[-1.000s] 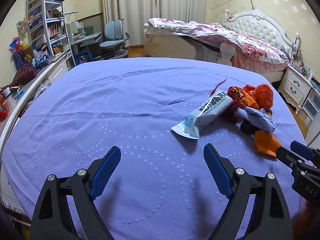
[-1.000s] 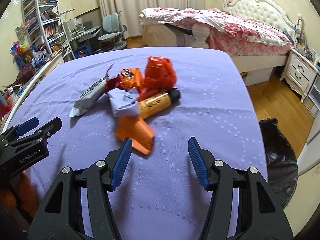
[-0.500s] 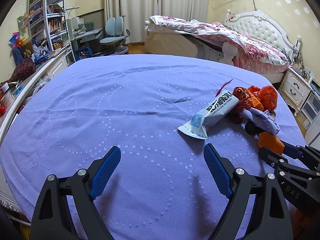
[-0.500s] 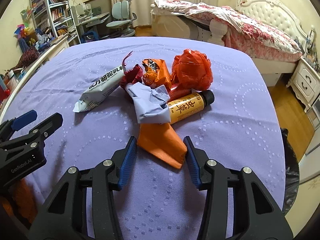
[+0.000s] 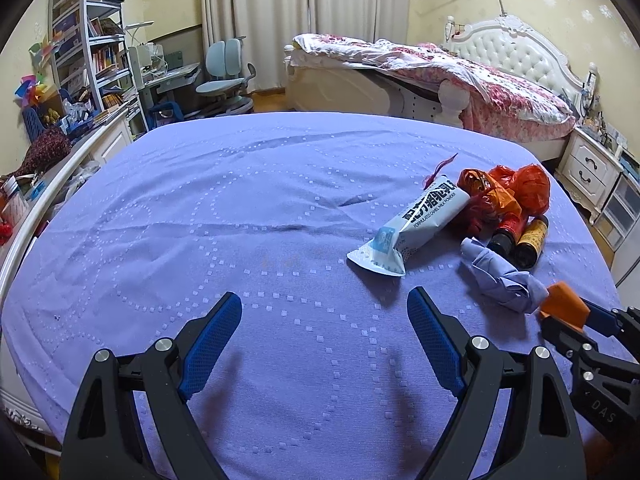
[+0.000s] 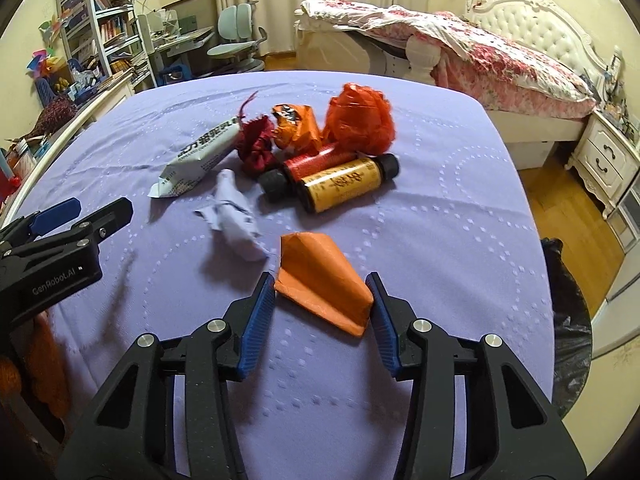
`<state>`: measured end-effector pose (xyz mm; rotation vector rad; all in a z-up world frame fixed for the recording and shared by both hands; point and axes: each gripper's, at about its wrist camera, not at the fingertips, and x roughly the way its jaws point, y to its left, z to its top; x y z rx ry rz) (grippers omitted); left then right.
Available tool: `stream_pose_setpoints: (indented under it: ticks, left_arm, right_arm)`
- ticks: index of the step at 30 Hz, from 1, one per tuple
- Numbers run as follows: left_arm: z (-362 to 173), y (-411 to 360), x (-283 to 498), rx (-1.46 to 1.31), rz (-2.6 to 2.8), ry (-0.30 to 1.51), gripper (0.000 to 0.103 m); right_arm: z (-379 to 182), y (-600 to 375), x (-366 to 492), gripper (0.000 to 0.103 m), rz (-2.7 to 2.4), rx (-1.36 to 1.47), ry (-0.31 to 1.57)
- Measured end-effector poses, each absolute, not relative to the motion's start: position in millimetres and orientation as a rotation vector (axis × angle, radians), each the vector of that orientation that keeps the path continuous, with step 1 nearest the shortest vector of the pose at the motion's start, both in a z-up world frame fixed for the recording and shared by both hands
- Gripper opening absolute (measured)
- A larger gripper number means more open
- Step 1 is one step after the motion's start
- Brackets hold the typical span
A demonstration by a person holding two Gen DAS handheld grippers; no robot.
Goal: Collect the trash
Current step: 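Grasp the orange wrapper with the right gripper while the left grasps the white milk-powder packet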
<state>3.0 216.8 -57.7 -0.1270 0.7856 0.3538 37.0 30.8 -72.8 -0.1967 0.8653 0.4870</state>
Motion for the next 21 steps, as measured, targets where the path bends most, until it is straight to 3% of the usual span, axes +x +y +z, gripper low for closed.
stream_pose_setpoints:
  ticks: [21]
  left_arm:
    - [-57, 184, 29, -0.067, 0.287, 0.788, 0.085]
  right_arm:
    - [-73, -30, 73, 0.046, 0.345, -0.115, 0.866]
